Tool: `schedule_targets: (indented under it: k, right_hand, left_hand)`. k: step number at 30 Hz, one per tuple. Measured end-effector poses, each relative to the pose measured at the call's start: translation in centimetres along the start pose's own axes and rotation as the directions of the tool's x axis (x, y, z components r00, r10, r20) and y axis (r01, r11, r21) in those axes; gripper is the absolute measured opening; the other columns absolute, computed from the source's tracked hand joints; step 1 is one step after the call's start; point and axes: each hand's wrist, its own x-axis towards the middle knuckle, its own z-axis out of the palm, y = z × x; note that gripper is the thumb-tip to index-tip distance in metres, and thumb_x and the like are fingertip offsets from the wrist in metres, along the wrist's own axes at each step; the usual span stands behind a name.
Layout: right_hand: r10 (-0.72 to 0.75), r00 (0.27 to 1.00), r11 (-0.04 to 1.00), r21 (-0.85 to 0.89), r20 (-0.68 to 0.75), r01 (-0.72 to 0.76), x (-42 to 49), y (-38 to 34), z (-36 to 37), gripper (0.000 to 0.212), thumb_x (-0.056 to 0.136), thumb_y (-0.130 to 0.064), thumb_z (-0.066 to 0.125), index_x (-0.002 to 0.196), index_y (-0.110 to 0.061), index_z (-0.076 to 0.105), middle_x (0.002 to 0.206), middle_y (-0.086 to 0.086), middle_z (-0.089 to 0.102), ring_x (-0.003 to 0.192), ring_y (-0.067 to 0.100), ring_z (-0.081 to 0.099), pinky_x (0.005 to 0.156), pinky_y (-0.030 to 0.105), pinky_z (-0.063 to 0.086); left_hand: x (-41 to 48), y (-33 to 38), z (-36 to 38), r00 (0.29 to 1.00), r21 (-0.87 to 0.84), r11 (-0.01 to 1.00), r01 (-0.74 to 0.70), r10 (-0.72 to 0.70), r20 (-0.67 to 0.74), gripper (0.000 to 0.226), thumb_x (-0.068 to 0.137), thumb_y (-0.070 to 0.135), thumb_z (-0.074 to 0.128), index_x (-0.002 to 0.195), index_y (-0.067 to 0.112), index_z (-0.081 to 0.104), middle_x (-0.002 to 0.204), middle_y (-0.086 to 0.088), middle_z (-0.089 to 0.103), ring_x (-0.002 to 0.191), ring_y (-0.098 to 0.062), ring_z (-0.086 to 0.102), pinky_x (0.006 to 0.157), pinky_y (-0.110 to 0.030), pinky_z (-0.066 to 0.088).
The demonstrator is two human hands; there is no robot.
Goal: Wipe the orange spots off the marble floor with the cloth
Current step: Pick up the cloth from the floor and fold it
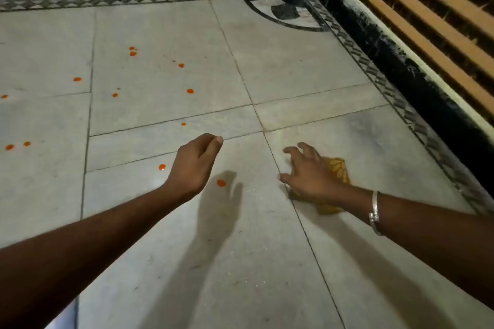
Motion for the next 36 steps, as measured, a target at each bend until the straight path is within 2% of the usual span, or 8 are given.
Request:
schedule_targets:
  k: [3, 8, 12, 15, 18, 24, 30, 36]
  right_hand:
    - [0.060, 0.995, 0.996, -0.077, 0.076, -0.054, -0.3, 3.3, -0.1, 0.083, 0.081, -0.051, 0.067, 0.149, -0.042, 0.021, 0.161, 0.011, 0.015, 0.150, 0.035, 0.012, 0.119, 0.051, 0.021]
    - [0.028, 0.994, 0.991, -0.135, 0.110, -0.013, 0.3, 4.6, 0.3, 0.101, 0.076, -0.060, 0.066, 0.153, -0.050, 0.001, 0.164, 0.010, 0.016, 0.151, 0.036, 0.013, 0.120, 0.052, 0.019]
    - [0.040, 0.999, 0.980, -0.195, 0.013, -0.037, 0.7, 4.3, -1.1, 0.102, 0.073, -0.059, 0.075, 0.154, -0.036, 0.018, 0.145, 0.007, 0.040, 0.133, 0.032, 0.036, 0.104, 0.045, 0.031]
    - [0.081, 0.997, 0.972, -0.222, 0.010, -0.077, 1.7, 4.2, -2.6, 0.059, 0.072, -0.059, 0.077, 0.118, -0.029, 0.056, 0.120, 0.004, 0.055, 0.120, 0.030, 0.048, 0.091, 0.039, 0.031]
    - [0.029, 0.998, 0.995, 0.091, 0.050, -0.034, 1.6, 3.7, -4.4, 0.028, 0.077, -0.045, 0.081, 0.089, -0.029, 0.060, 0.100, -0.004, 0.064, 0.103, 0.022, 0.062, 0.087, 0.036, 0.043]
    - [-0.172, 0.972, 0.679, 0.734, 0.157, 0.002, 0.3, -1.9, -7.4, 0.037, 0.094, -0.034, 0.067, 0.120, -0.008, 0.067, 0.118, 0.010, 0.073, 0.111, 0.022, 0.069, 0.095, 0.034, 0.055]
    - [-0.144, 0.990, 0.454, 0.889, 0.003, 0.063, -0.3, -6.8, -6.9, 0.042, 0.094, -0.031, 0.067, 0.126, -0.004, 0.060, 0.121, 0.013, 0.071, 0.110, 0.023, 0.070, 0.093, 0.035, 0.056]
    - [-0.212, 0.976, 0.431, 0.901, 0.047, 0.050, -0.5, -7.9, -6.4, 0.034, 0.096, -0.040, 0.063, 0.120, -0.017, 0.058, 0.111, -0.001, 0.071, 0.099, 0.016, 0.070, 0.082, 0.032, 0.056]
  left_hand:
    - [0.1, -0.5, 1.1, 1.000, -0.006, 1.000, -0.011, 0.011, 0.002, 0.050, 0.106, 0.043, 0.047, 0.097, -0.004, 0.061, 0.096, -0.025, 0.066, 0.092, -0.039, 0.062, 0.078, -0.046, 0.053]
    - [0.3, 0.6, 2.7, 0.998, -0.061, 0.998, 0.007, -0.004, 0.057, 0.044, 0.108, 0.035, 0.048, 0.098, -0.004, 0.064, 0.100, -0.028, 0.066, 0.091, -0.036, 0.064, 0.052, -0.008, 0.047]
    - [0.5, 0.3, 3.1, 0.997, -0.026, 1.000, -0.005, 0.007, 0.077, 0.046, 0.107, 0.040, 0.047, 0.098, -0.003, 0.063, 0.098, -0.024, 0.068, 0.089, -0.034, 0.064, 0.062, -0.022, 0.052]
    - [0.3, 0.1, 3.4, 0.996, -0.003, 1.000, 0.011, -0.010, 0.088, 0.039, 0.106, 0.040, 0.050, 0.096, 0.008, 0.068, 0.094, -0.011, 0.071, 0.093, -0.028, 0.065, 0.085, -0.042, 0.052]
    - [0.0, 0.7, 3.7, 0.986, -0.040, 0.999, 0.032, -0.025, 0.162, 0.030, 0.101, 0.045, 0.059, 0.112, 0.020, 0.071, 0.105, 0.005, 0.073, 0.099, -0.008, 0.066, 0.085, -0.035, 0.055]
    - [-0.6, 2.4, 5.3, 0.871, -0.178, 0.971, 0.157, -0.051, 0.489, 0.105, 0.068, 0.057, 0.091, 0.155, 0.034, 0.036, 0.149, 0.010, 0.054, 0.137, -0.009, 0.050, 0.113, -0.037, 0.045]
    - [-0.6, 5.0, 5.0, 0.887, -0.294, 0.923, 0.247, -0.093, 0.452, 0.036, 0.090, 0.008, 0.073, 0.126, 0.011, 0.067, 0.117, -0.006, 0.077, 0.110, -0.024, 0.073, 0.101, -0.053, 0.057]
    - [0.2, 5.5, 0.0, 0.936, -0.312, 0.920, 0.237, -0.130, 0.328, 0.023, 0.096, 0.002, 0.061, 0.115, 0.010, 0.071, 0.113, -0.008, 0.077, 0.107, -0.026, 0.074, 0.091, -0.042, 0.062]
